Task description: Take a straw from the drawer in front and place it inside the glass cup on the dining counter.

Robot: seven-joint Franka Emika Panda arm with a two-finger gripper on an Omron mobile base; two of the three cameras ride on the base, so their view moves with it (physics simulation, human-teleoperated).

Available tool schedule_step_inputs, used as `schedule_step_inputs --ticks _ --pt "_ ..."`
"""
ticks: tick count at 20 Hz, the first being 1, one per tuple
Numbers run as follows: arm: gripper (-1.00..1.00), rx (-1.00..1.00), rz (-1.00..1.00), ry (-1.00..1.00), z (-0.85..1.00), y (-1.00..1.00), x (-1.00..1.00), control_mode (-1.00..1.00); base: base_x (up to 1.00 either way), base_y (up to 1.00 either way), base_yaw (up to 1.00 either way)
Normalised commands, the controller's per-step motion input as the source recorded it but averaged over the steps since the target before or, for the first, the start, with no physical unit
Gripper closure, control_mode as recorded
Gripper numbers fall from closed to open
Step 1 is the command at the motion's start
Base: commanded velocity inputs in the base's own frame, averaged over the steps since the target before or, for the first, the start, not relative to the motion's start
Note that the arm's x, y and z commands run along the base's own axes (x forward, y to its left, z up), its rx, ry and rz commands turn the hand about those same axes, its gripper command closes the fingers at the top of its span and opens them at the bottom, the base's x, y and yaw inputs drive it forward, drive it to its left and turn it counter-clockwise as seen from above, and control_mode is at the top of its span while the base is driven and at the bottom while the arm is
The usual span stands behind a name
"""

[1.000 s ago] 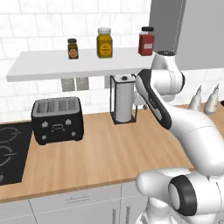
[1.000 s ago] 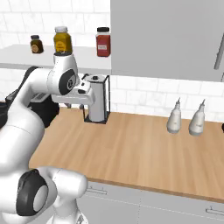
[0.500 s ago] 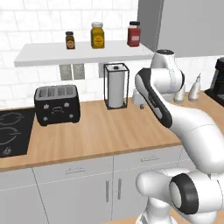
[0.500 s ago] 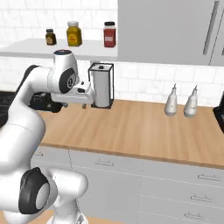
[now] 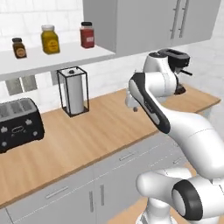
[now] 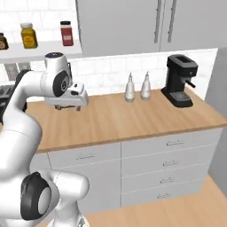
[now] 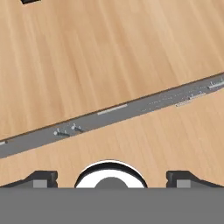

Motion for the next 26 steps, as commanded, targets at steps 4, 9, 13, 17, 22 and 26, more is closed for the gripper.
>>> schedule_step_inputs --ticks 4,9,13,17,22,26 --pt "-1.00 0.00 0.00 0.00 0.00 0.00 0.00 1.00 -0.11 0.60 -0.69" --pt "-1.00 0.00 0.00 0.00 0.00 0.00 0.00 1.00 -0.33 0.72 -0.52" --pt "-1.00 0.00 0.00 0.00 0.00 0.00 0.00 1.00 -0.37 0.73 -0.37" --pt "-1.00 0.00 0.00 0.00 0.00 0.00 0.00 1.00 -0.11 0.70 -0.30" --pt "-1.00 0.00 0.00 0.00 0.00 0.00 0.00 1.00 0.00 0.64 -0.37" --pt "-1.00 0.00 0.00 0.00 0.00 0.00 0.00 1.00 0.00 0.64 -0.40"
